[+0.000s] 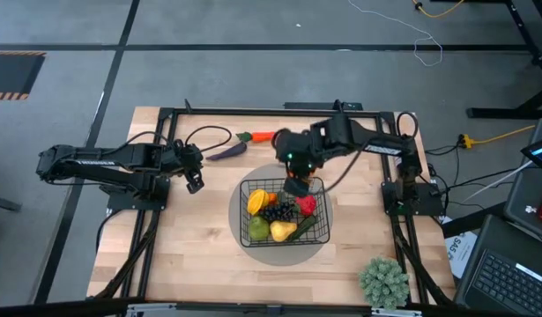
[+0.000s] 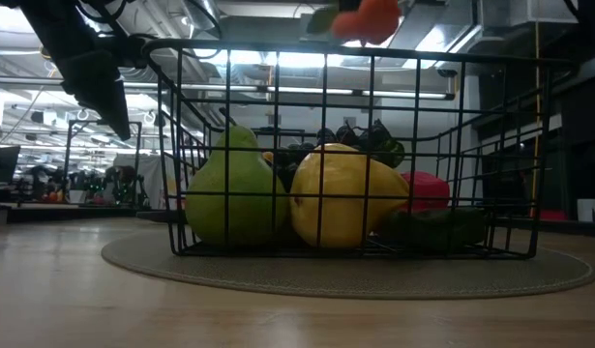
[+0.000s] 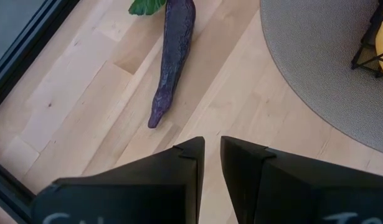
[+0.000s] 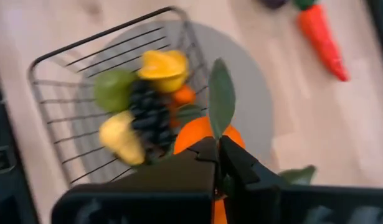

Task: Build produce basket
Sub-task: Put the orange tangerine into the black wire basket

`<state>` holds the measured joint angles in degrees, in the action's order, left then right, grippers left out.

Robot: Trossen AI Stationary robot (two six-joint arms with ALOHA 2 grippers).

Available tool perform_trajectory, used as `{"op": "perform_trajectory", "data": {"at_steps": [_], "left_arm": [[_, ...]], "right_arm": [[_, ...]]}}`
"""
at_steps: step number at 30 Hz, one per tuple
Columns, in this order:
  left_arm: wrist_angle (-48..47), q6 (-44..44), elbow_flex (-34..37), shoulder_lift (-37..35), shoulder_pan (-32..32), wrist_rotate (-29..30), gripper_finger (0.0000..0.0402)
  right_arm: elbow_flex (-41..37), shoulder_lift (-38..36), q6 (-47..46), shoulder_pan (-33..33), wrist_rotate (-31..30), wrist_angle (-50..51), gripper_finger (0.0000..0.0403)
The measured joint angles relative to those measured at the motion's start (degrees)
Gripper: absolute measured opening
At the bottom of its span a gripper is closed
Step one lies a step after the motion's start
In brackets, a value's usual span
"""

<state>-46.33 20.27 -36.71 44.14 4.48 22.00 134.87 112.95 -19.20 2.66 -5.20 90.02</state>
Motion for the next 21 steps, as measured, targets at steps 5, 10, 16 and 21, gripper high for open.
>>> {"op": "perform_trajectory", "data": {"at_steps": [5,10,16,21], "left_arm": [[0.04,-0.02,0.0,0.0,-0.01,0.02,0.0041],[0.04,-0.02,0.0,0.0,0.0,0.02,0.0041],[0.07,-0.02,0.0,0.0,0.0,0.04,0.0041],[0.09,-0.02,0.0,0.0,0.0,0.09,0.0041]], "right_arm": [[0.0,0.0,-0.03,3.97,2.3,0.0,0.0],[0.0,0.0,-0.04,7.26,2.3,0.0,0.0007],[0.0,0.0,-0.04,10.71,2.29,0.0,0.0009],[-0.29,0.0,-3.77,12.62,-0.54,-0.05,0.0006]]}}
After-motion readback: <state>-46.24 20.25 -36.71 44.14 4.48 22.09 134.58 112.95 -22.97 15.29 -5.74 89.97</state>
